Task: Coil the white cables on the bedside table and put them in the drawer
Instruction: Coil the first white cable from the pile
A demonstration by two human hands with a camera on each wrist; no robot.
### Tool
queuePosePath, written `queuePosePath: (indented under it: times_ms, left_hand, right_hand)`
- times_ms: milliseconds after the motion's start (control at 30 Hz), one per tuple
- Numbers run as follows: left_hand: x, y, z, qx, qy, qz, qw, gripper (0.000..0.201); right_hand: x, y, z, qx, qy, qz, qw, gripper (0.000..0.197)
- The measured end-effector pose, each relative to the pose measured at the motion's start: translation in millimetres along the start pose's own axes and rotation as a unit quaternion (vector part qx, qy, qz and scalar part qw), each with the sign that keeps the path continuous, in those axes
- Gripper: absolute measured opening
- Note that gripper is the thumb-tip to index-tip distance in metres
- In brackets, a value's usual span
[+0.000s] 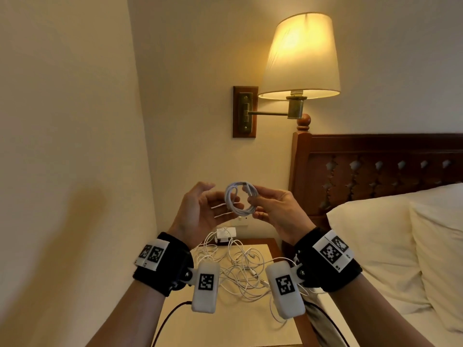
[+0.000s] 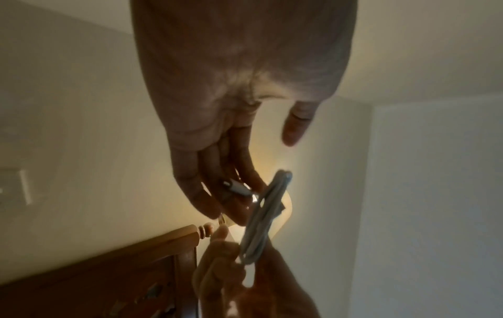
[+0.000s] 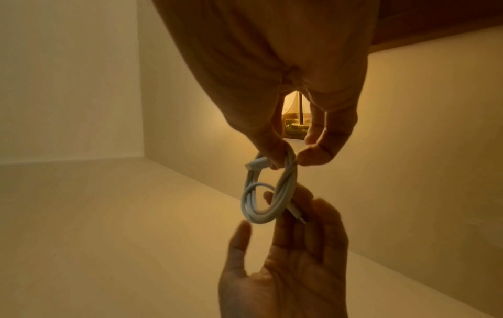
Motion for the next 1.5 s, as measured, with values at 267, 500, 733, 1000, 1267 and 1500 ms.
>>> queuePosePath:
  times_ms: [267,500,733,1000,1267,1500]
  left_hand:
    - [-5,-17,1,-0.068,0.119,0.107,0.985,0.020]
    - [-9,-19,17,-0.185,0.265,0.258,0.911,0.022]
    - [-7,-22,7,-0.157,0.167,0.218,0.949,0.014]
    - [6,-8,0,-0.072,-0.014,0.185,0.980,0.044]
    - [10,-9,-5,-0.174,0.053,0.159,0.970,0.025]
    - [4,-14,-17,-0.002,0.016,0.104,0.994,0.021]
  right_hand:
    - [0,4,5,-0.004,0.014,-0.030,0.999,0.023]
    - [9,15,10,-0.022,0.057,-0.111,0.992,0.025]
    - [9,14,9,-0.005,0.031,-0.075,0.997,0.019]
    - [3,16,14,-0.001,-0.015,0.001,1.000,0.021]
    - [5,12,17,0.021,-0.036,0.017,0.999,0.021]
    - [5,10,20,-0.077,-0.004,0.005,0.997,0.028]
Point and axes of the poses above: each hand's wrist, its own x-axis away from the middle knuckle, its own y-axis out of the palm, z = x × y, the point moved 3 cm from there along -x, towards the middle knuckle, and after that the axes turned 9 degrees about -y, right-handed, at the moved point
